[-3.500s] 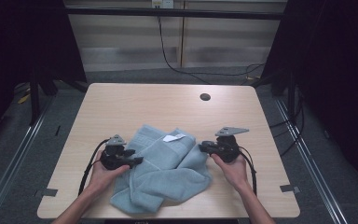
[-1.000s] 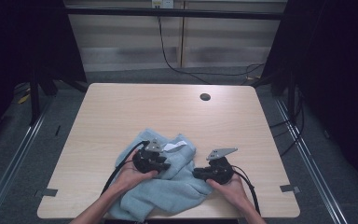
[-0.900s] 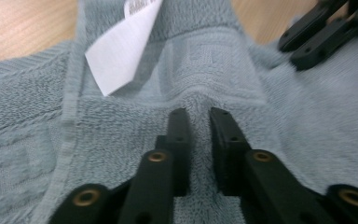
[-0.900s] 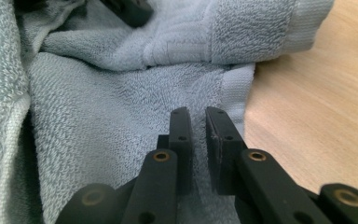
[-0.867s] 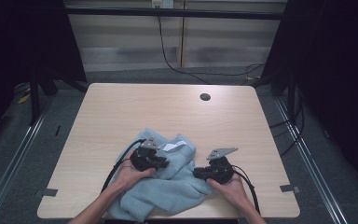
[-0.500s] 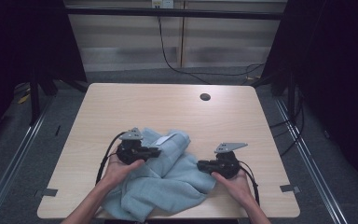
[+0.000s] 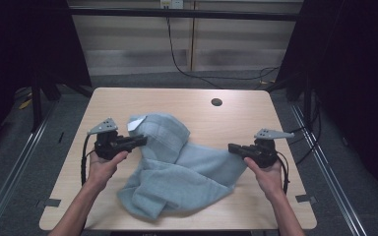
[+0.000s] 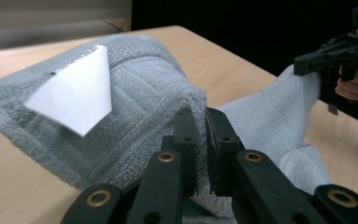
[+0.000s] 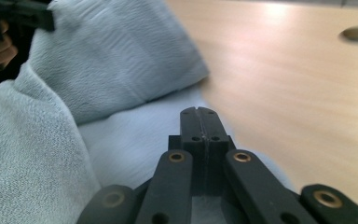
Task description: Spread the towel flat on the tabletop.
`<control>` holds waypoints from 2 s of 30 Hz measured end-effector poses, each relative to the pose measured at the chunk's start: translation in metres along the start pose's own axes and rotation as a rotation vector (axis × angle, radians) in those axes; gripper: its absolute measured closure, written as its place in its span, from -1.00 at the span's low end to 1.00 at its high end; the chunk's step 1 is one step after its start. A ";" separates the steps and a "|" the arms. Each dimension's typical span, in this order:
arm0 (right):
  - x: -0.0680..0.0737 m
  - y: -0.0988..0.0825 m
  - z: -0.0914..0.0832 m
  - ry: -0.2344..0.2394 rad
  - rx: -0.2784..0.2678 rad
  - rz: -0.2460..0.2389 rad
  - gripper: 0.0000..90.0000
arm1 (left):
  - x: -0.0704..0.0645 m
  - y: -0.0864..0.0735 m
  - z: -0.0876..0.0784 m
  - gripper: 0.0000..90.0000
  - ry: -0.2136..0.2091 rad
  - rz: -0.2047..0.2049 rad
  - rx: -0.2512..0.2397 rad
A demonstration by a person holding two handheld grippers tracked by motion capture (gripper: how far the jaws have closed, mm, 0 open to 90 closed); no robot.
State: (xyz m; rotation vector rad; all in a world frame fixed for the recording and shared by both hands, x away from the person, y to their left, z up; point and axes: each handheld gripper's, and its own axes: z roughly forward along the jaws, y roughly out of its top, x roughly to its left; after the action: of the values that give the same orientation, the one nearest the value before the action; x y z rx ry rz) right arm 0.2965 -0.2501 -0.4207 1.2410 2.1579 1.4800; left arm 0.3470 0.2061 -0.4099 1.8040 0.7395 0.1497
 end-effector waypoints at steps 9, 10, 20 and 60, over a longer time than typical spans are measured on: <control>-0.008 -0.010 0.018 0.008 0.066 0.002 0.60 | 0.017 -0.015 -0.005 0.87 0.053 -0.045 0.030; -0.008 -0.013 0.023 0.004 0.092 -0.002 0.50 | 0.018 -0.017 -0.005 0.87 0.061 -0.045 0.035; 0.000 -0.040 0.064 0.020 0.250 -0.035 -0.16 | 0.034 -0.042 -0.006 0.87 0.102 -0.070 0.138; -0.006 -0.065 0.055 -0.035 0.268 -0.002 0.76 | 0.045 -0.078 0.023 0.73 0.211 0.099 0.375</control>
State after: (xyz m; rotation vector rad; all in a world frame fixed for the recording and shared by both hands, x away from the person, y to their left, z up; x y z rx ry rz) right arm 0.3006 -0.2270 -0.5026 1.3348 2.3921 1.1867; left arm 0.3613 0.2266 -0.4995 2.2075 0.8696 0.2854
